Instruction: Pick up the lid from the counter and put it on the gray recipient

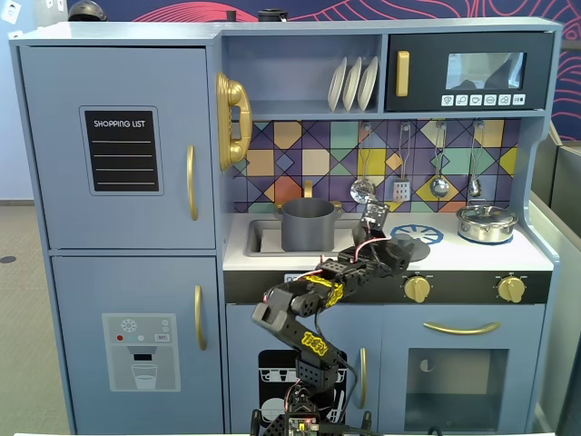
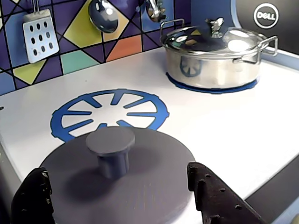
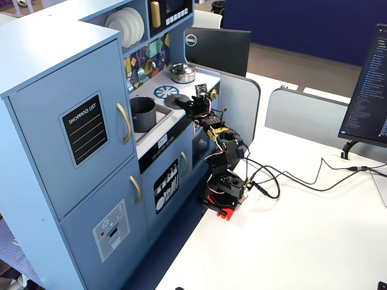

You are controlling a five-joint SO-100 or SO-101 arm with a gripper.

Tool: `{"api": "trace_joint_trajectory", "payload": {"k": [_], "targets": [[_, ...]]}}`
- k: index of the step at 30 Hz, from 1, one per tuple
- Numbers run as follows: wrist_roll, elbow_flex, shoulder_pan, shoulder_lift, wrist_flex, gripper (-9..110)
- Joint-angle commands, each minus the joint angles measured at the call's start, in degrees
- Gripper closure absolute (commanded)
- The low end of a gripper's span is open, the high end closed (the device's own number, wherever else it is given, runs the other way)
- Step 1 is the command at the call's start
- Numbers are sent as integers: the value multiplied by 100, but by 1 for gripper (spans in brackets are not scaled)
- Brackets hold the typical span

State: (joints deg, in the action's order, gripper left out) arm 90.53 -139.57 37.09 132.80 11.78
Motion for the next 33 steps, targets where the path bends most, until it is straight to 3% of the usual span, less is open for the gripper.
{"api": "trace_joint_trajectory", "payload": {"k": [1, 33], "targets": [[62, 598, -132, -413, 404, 72], [149, 1775, -396, -2435, 1151, 80]]}}
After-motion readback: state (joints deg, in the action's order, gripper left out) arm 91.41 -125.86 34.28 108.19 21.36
